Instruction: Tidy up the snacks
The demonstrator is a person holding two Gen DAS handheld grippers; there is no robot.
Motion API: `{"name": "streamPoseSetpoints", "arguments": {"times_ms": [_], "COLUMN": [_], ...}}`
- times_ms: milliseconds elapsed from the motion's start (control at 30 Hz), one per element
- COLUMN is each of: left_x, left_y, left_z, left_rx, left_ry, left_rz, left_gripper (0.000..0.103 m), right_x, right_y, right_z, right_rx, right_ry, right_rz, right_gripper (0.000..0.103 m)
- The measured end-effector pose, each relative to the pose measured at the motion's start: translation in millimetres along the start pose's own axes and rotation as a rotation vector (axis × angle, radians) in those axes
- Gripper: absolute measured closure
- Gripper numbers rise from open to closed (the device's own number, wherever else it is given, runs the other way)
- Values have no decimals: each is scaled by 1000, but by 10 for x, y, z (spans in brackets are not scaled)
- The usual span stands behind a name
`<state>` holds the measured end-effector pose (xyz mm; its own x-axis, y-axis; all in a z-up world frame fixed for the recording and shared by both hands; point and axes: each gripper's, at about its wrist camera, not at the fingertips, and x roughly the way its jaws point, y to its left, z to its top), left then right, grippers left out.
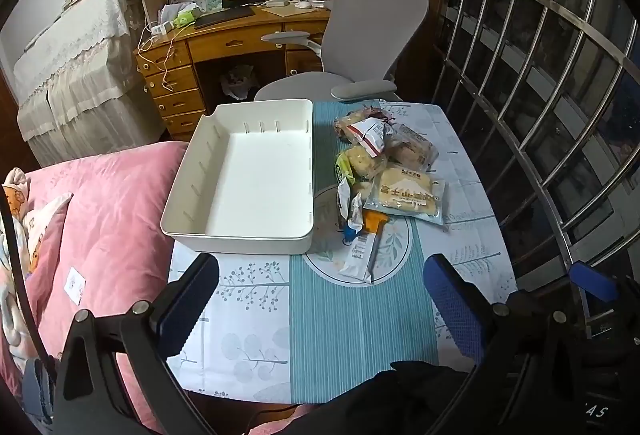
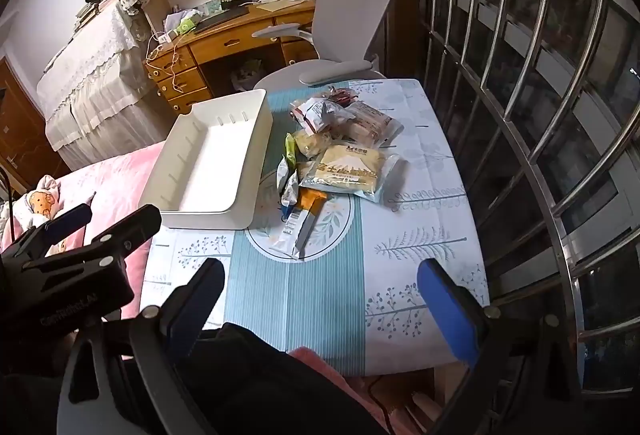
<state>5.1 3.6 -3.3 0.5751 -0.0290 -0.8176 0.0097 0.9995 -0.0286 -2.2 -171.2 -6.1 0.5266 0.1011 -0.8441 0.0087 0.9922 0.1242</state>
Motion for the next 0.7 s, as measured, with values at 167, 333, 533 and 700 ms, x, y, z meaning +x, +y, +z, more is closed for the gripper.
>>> {"name": "streamPoseSetpoints", "arguments": {"times_ms": [167, 333, 533, 700], "left_x": [28, 36, 65, 109], "left_y": [7, 37, 95, 181], "left_z": [0, -13, -3, -3], "left_rx": [2, -2, -7, -6], "left_ry": [16, 17, 36, 56], "left_rz": [-4, -17, -24, -37], "left_gripper": [1, 1, 1, 1], "right_x": [32, 26, 40, 37], "right_y": [0, -8, 129, 242], "right_z": [-13, 8, -30, -24], "right_rx": [-1, -2, -21, -20], "right_ry": [2, -1, -12, -10], "right_rz": [-3, 1, -27, -44], "right_gripper": [5, 5, 5, 5]}}
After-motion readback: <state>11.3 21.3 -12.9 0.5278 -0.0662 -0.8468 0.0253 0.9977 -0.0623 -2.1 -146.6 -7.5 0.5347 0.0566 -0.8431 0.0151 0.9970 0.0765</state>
